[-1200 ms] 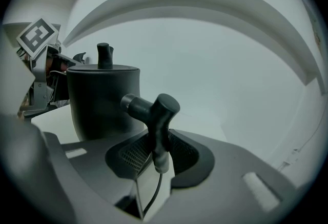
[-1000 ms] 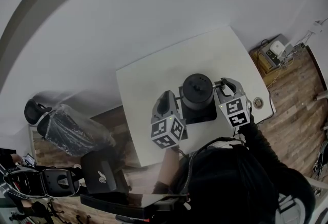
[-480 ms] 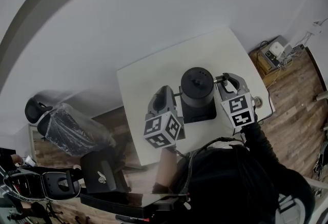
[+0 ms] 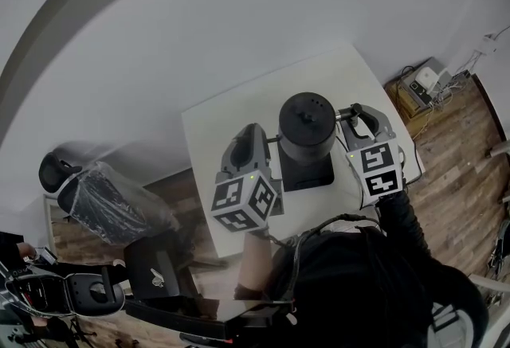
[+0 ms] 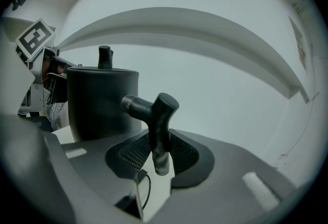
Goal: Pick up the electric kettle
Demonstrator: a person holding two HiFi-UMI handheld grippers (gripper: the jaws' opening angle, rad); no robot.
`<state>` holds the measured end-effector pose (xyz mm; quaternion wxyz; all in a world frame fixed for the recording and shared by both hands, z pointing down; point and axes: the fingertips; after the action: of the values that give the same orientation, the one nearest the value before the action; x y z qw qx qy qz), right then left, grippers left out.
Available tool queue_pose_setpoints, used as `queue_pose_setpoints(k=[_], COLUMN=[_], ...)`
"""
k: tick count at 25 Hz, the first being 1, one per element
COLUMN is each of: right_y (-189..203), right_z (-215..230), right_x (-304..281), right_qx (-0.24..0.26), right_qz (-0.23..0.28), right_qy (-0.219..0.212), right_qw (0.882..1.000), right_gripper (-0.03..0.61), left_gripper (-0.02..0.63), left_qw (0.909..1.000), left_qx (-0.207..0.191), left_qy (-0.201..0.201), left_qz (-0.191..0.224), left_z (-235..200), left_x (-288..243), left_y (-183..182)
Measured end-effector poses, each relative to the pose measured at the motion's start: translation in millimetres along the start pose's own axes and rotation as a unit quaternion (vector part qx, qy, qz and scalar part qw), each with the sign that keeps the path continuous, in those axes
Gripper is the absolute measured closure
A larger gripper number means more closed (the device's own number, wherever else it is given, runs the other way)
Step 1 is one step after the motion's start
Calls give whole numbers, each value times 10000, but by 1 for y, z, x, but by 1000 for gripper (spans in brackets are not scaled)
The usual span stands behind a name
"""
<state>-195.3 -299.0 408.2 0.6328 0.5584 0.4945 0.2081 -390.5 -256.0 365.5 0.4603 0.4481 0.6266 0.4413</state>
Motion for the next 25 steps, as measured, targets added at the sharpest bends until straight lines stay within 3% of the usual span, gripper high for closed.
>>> queue_pose_setpoints(k=[25], right_y=[-36], right_z=[12], right_x=[30], right_qx=[-19], right_qz=[420], right_qy=[164], right_qw=[9990], right_gripper=[479], left_gripper=[588], left_qw=[9992], left_qx=[-171], left_qy=[89], left_qz=[358], left_z=[26], left_x=[20], left_y=[-42])
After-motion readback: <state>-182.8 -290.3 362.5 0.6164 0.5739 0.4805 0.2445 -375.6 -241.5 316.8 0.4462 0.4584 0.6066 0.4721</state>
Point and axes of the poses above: the fingertips, and each gripper's own axes: x backward along the fingers, z to its right, y out of its underside, and after that the axes turned 8 degrees about -x, right-handed
